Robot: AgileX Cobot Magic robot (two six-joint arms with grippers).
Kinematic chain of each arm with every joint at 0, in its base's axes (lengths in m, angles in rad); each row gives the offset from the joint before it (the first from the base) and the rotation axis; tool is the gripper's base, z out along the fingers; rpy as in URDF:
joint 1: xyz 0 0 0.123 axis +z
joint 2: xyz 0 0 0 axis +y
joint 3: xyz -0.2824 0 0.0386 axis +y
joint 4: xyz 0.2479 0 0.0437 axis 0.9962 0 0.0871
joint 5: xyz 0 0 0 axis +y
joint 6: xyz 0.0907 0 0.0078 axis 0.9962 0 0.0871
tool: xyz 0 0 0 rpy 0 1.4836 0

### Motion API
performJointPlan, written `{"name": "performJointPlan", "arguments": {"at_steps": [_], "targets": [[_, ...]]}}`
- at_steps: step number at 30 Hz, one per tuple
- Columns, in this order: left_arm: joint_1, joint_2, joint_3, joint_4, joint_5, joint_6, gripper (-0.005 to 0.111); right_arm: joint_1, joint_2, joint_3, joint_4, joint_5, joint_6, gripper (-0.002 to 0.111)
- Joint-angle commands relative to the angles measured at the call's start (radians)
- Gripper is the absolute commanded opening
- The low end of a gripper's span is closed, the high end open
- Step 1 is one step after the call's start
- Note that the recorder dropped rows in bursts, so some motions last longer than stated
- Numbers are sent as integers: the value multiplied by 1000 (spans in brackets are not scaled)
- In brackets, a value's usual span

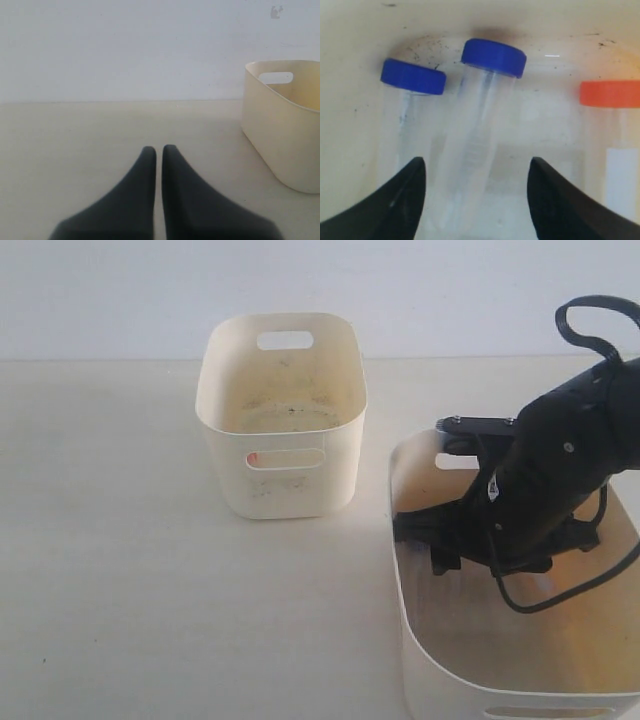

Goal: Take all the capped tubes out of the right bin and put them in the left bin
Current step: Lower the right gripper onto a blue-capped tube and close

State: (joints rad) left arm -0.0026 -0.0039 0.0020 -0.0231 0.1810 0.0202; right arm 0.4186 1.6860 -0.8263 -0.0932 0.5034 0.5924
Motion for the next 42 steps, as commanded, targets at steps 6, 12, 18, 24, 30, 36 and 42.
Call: {"name": "performJointPlan", "arguments": {"at_steps": [6,12,18,24,30,36,42], "targets": [[-7,4,-2,-3,-7,-4,4,-3,1,32,-2,-79,35,57],[-7,4,-2,-3,-7,-4,4,-3,1,38,-2,-102,56,57],[-7,4,-2,-3,-7,-4,4,-3,25,38,-2,-102,56,57],[-7,4,-2,-3,-7,-4,4,-1,91,38,2,-131,67,57],[-7,4,-2,-3,-7,-4,4,-1,91,38,-21,-145,67,57],[-7,4,-2,-3,-7,-4,4,-1,91,38,-130,-39,111,31],[-7,4,-2,-3,-7,-4,4,-3,91,38,-207,40,166,0]]}}
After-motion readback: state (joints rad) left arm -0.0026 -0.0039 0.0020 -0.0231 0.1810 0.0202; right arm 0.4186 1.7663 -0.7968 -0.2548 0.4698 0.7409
